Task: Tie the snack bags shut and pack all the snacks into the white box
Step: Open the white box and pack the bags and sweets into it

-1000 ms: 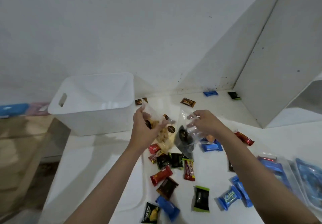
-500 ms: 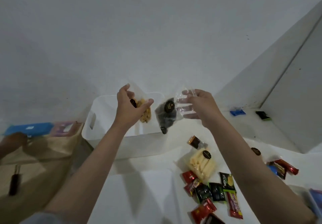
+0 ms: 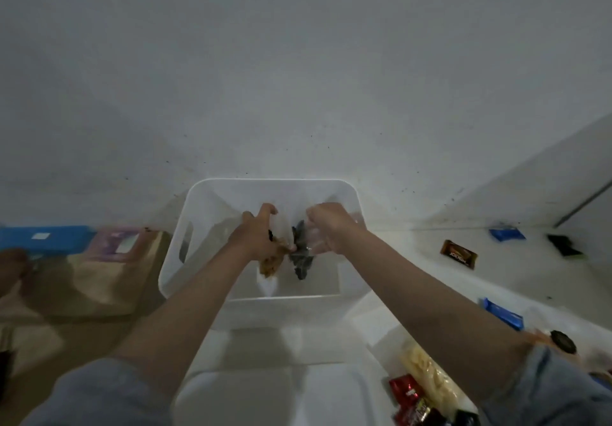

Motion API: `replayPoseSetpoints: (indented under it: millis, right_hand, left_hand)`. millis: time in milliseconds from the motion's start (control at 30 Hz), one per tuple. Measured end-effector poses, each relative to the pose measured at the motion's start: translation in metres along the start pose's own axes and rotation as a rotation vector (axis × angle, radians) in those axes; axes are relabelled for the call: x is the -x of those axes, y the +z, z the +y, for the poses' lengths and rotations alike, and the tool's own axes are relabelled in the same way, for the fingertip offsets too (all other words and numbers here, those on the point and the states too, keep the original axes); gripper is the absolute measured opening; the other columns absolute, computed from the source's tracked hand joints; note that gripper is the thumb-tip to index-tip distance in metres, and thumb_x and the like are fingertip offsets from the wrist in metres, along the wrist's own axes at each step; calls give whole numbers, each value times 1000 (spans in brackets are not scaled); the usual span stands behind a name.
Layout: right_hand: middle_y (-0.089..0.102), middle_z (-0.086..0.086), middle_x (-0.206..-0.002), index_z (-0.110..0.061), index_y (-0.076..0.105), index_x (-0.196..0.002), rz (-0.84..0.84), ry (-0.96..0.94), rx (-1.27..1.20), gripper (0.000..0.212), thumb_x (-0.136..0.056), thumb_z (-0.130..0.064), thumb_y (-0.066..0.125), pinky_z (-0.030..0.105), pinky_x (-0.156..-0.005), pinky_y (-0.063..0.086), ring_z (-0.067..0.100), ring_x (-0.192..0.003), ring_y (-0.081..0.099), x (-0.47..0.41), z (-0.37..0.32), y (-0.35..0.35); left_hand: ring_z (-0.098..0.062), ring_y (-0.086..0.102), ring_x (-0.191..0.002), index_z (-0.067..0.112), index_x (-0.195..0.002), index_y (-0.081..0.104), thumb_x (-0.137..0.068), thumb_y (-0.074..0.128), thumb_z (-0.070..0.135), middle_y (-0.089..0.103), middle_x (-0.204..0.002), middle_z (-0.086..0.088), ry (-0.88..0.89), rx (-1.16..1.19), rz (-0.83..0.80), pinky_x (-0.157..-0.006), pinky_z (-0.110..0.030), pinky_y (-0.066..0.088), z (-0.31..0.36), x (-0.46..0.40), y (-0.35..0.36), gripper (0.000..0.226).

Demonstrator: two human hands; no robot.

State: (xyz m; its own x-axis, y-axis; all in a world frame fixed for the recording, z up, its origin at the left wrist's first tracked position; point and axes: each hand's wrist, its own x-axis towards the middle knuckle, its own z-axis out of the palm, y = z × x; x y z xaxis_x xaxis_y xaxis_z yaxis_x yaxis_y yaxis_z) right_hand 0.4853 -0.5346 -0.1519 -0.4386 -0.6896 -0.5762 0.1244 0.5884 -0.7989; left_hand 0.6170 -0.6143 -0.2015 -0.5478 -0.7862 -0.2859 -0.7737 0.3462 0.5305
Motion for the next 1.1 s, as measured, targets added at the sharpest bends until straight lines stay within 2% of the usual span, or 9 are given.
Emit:
replayPoseSetpoints:
  millis: [133, 233, 333, 400, 467, 633, 800, 967, 1100]
  right_hand:
    - [57, 25, -120, 1, 58, -111, -68, 94, -43, 29, -94, -10, 37, 31, -69, 49, 36, -103, 60, -14, 9, 2]
    - [56, 15, -103, -7, 56, -98, -131, 102, -190, 24, -97, -18, 35, 29, -64, 42, 23, -84, 54, -23, 12, 2]
    - [53, 11, -121, -6, 49, -120, -193, 123, -299, 46, -98, -44, 34, 36, -88, 40, 25, -118, 49, -24, 12, 0]
    - [42, 11, -141, -5, 38, -137, -221, 104, -304, 67, -94, -58, 33, 37, -103, 32, 28, -136, 35, -25, 13, -7]
    - [35, 12, -146, -5, 34, -142, -219, 58, -276, 69, -97, -57, 28, 34, -100, 28, 26, -140, 28, -16, 8, -13]
    - [46, 11, -142, -7, 50, -130, -50, -194, -245, 50, -99, -44, 37, 35, -103, 30, 25, -133, 41, 15, 3, -45]
    - [68, 3, -109, -19, 63, -98, 317, -414, -249, 12, -93, -25, 54, 23, -75, 42, 14, -101, 62, 50, 37, -100]
    - [62, 5, -99, -10, 63, -99, 472, -248, -3, 13, -93, -16, 53, 29, -80, 41, 20, -94, 57, 64, 126, -155]
    - [55, 4, -95, -12, 59, -100, 510, -93, 117, 12, -90, -13, 52, 32, -76, 43, 19, -86, 51, 71, 192, -191]
  left_hand:
    - [-25, 54, -79, 23, -133, 27, -68, 81, 29, 43, -103, -12, 29, -5, -41, -60, -30, 43, -4, -16, 11, 85]
    - [-31, 57, -100, 23, -145, 8, -64, 85, 31, 49, -121, -18, 47, 51, -156, -79, -37, 51, -3, -23, 15, 112]
    - [-30, 43, -131, 29, -149, -10, -62, 82, 51, 34, -149, -15, 45, 159, -278, -104, -38, 41, 4, -12, 15, 128]
    - [-28, 40, -134, 28, -149, -12, -70, 74, 56, 29, -153, -12, 43, 178, -260, -105, -33, 38, 10, -5, 17, 120]
    - [-31, 48, -127, 25, -150, -11, -79, 67, 50, 39, -147, -17, 30, 123, -180, -99, -33, 41, 18, -2, 19, 108]
    - [-32, 52, -120, 14, -148, 12, -84, 60, 51, 47, -139, -14, -13, 146, 32, -94, -36, 45, 47, 8, 20, 88]
    - [-33, 44, -126, 9, -142, 29, -90, 55, 46, 38, -140, -16, 65, 217, 214, -100, -37, 38, 80, 48, 29, 69]
    - [-22, 56, -100, 7, -114, 58, -86, 58, 33, 55, -111, -7, 489, 255, 492, -88, -25, 43, 120, 118, 76, 38]
    - [-16, 55, -97, 9, -108, 60, -85, 51, 36, 56, -105, -3, 639, 237, 427, -78, -25, 49, 143, 159, 138, 37]
